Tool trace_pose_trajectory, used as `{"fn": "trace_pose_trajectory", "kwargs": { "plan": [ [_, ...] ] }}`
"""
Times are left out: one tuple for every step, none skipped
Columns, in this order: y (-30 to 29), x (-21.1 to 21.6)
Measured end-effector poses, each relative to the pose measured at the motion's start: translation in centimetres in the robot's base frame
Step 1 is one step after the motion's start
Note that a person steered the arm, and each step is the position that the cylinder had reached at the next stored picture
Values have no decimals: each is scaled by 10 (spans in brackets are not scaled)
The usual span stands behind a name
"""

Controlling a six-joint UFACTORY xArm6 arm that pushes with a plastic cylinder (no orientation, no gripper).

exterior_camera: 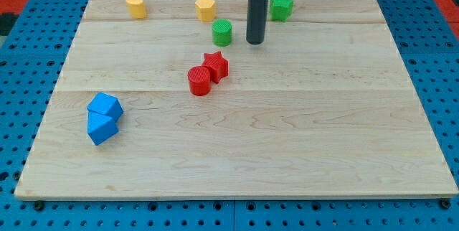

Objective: Push the red star close to the green circle

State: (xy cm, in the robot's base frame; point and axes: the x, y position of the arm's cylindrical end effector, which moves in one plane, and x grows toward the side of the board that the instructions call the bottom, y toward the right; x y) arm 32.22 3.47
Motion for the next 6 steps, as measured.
{"fn": "trace_pose_trajectory", "kwargs": {
  "plan": [
    [-41,-20],
    [-56,-11],
    [-1,51],
    [23,111],
    [-31,110],
    [-53,85]
  ]
}}
